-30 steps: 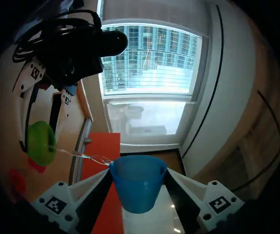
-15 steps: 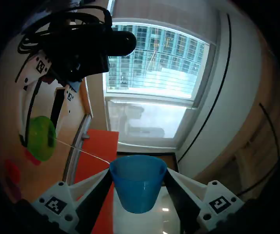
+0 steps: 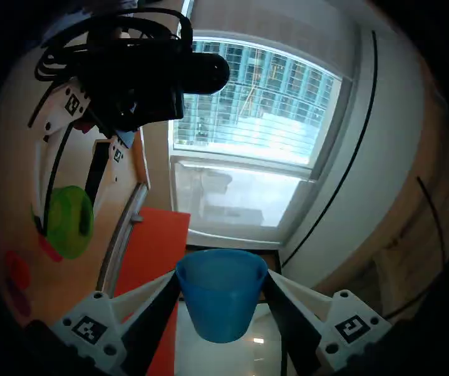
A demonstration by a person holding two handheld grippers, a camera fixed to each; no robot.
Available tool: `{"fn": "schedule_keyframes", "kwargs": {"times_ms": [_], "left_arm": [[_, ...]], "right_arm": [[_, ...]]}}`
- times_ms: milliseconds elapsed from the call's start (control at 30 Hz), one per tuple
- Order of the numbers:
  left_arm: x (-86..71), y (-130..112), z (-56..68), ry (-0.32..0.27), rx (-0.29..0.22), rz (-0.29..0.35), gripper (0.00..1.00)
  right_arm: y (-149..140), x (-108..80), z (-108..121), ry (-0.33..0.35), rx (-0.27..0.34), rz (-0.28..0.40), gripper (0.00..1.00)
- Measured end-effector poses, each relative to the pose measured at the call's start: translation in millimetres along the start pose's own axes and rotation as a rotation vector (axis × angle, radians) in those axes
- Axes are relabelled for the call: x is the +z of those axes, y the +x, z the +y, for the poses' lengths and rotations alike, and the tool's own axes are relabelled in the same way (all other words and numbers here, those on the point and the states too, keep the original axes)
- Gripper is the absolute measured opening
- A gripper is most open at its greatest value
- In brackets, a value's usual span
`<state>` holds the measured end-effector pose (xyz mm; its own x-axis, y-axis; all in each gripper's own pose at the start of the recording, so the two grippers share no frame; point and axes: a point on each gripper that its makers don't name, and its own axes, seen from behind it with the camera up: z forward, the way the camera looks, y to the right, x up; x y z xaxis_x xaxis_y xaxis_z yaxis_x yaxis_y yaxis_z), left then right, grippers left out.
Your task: Pour water
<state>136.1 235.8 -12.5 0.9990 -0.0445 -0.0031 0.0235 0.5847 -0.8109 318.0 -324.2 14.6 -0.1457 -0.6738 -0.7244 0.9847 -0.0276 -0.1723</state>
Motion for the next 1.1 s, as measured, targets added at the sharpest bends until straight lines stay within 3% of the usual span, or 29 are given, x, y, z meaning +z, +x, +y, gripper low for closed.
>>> {"fn": "schedule_keyframes", "kwargs": {"times_ms": [267,467,700,1100], "left_arm": [[0.0,0,1.1,0.0,0.001,0.001,0.89],[-0.8,2,1.1,0.003,0.004,0.002,0.88],[-2.1,5,0.4,0.008,0.008,0.004,0.89],[-2.5,8,-0.1,0.015,0.018,0.003,0.89]], "right_arm": [[-5,-1.8,0,0.003,0.032,-0.005,0.91],[-15,-4.1,5,-0.012,0.13,-0.017,0.91],[-27,-10.3,8,-0.027,0.353,-0.03,0.91],[-23,-25.6,1,-0.014,0.819,-0.017,0.9]]}}
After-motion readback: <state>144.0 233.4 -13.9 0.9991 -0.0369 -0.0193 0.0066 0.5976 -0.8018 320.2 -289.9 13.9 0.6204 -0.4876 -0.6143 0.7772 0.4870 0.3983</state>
